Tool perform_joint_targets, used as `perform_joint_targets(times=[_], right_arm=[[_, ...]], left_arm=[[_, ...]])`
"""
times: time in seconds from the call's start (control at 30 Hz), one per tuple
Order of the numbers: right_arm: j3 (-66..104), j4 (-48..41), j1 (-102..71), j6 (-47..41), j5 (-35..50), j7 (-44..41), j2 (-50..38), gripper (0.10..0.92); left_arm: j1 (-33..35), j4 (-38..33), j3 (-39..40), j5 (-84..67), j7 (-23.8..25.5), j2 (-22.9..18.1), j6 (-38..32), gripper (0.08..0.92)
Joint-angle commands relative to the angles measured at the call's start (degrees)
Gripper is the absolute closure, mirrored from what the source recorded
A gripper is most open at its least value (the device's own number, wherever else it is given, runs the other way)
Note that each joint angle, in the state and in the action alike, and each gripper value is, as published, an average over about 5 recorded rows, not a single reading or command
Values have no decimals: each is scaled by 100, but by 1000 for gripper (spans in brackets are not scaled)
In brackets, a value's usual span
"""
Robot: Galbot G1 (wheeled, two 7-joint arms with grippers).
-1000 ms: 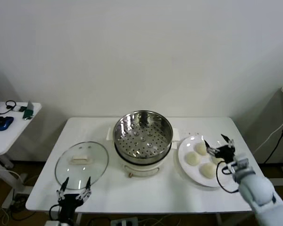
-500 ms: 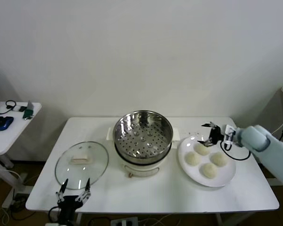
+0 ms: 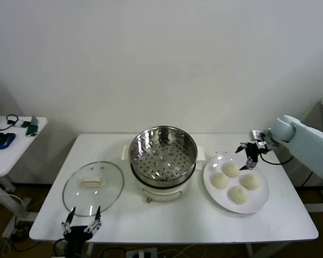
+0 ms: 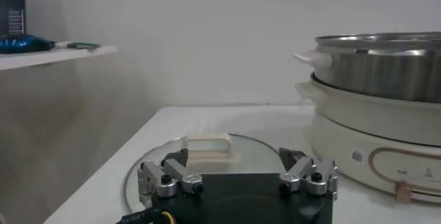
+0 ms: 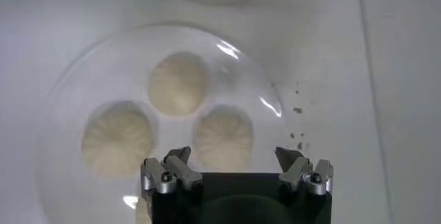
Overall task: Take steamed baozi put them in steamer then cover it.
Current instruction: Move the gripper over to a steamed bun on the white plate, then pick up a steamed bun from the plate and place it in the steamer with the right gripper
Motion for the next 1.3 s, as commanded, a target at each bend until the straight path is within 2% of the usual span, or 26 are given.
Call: perform_joint_targets(times=[0.03,0.53,1.0,1.3], right_arm=[[-223,-895,-61,11,-142,-192,681,203],[-185,-1128,-183,-121,-361,-165,1072,203],[-282,-1203,-131,-97,-583,-287,1174,352],[-615,-1011,351,150,-498,-414,1142,377]], left_arm=[[-1,32,-16,-5,0,18,-1,177],[-16,123,5,-2,-14,18,-36,177],[5,141,44,0,-21,23,-37,177],[10,187,69,8,-38,5,-54,177]])
